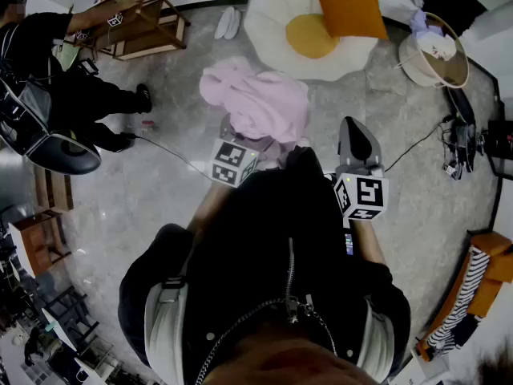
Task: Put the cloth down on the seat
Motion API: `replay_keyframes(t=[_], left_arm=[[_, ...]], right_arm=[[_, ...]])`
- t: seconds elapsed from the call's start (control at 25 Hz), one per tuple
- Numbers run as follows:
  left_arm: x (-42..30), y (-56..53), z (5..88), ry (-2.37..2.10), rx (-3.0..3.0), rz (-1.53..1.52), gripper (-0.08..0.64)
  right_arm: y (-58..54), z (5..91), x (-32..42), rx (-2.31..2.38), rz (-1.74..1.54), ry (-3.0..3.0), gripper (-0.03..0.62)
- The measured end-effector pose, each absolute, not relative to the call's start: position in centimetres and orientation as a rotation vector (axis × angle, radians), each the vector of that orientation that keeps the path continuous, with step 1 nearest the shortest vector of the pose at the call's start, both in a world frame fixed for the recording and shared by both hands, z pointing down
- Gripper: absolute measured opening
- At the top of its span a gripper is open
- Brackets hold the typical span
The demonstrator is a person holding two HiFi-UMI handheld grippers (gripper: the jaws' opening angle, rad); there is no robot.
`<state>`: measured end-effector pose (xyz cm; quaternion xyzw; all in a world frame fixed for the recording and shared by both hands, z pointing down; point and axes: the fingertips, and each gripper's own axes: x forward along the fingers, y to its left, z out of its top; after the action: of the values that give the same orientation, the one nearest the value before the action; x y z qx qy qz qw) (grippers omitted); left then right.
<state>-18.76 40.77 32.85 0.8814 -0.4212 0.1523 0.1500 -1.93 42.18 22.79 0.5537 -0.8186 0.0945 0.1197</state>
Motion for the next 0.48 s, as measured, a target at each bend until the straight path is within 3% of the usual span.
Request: replay_keyframes(t=[0.48], left_arm=[[-18.3,41.9,32.6,-1.178,2.534,0.446,0.411]], right_arm=[[43.8,22.2,-2.1,1.616,0.341,-2.443,0.003]])
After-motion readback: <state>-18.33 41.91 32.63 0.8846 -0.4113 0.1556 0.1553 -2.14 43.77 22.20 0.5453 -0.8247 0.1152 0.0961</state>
